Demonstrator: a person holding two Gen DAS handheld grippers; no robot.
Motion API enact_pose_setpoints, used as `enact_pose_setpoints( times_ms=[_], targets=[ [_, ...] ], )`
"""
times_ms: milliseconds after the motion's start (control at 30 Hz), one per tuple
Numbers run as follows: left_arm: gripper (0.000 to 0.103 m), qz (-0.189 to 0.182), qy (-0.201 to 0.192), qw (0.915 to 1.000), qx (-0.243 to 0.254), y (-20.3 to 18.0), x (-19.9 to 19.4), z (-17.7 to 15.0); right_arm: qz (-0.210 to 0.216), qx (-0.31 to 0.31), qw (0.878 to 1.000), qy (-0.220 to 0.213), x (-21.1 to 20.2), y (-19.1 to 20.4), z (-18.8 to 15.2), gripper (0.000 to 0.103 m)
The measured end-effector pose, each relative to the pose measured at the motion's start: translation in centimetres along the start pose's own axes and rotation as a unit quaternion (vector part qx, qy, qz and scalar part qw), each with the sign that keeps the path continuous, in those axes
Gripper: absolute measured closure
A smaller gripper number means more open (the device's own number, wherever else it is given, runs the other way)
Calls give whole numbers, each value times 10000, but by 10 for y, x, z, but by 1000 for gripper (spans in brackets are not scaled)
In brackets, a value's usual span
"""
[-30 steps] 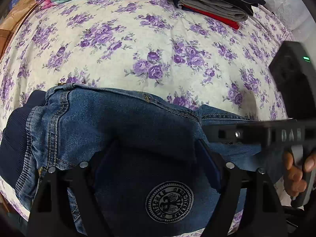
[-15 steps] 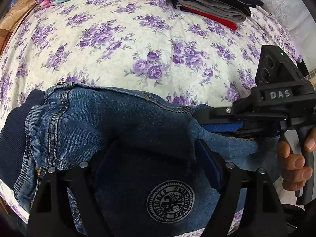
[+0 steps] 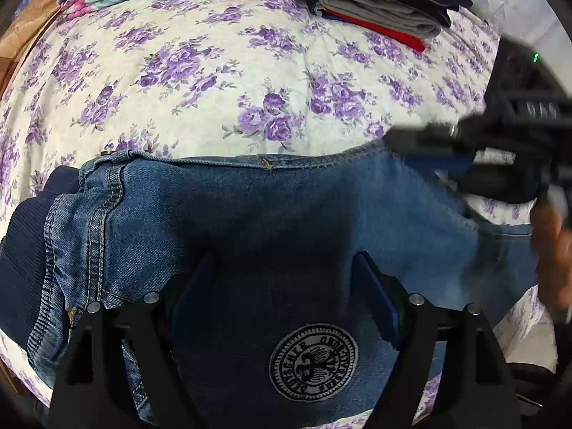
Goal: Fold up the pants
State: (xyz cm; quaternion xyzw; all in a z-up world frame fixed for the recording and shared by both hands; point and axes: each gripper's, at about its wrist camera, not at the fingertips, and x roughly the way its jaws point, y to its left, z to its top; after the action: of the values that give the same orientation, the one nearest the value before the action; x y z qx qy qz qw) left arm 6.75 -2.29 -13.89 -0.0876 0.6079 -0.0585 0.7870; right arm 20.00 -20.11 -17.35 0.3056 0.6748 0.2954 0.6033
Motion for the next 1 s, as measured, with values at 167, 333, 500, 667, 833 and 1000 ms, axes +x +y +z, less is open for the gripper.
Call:
enact_pose_setpoints(
  times_ms=[167, 333, 500, 667, 833, 1000],
  targets=[
    [18, 97, 37, 9999, 53, -7, 6, 4, -912, -540, 9943, -106, 26, 1, 14, 95],
    [18, 108, 95, 9999, 47, -8, -5, 5, -2161, -1725, 9573, -849, 19, 16, 13, 103],
    [18, 71, -2, 9993, -378, 12, -21, 4, -1042, -1634, 9794, -574, -26, 14, 6, 99],
    [17, 93, -37, 9985, -541, 29, -28, 0, -1535, -2837, 9463, 204, 11, 42, -51, 101],
    [16, 231, 6, 9986, -481, 35, -26, -2, -2374, -2416, 9402, -352, -4, -7, -42, 103],
    [15, 612, -168, 9961, -607, 45, -46, -2, -2820, -1904, 9272, -1567, -94, -33, -62, 68]
  ],
)
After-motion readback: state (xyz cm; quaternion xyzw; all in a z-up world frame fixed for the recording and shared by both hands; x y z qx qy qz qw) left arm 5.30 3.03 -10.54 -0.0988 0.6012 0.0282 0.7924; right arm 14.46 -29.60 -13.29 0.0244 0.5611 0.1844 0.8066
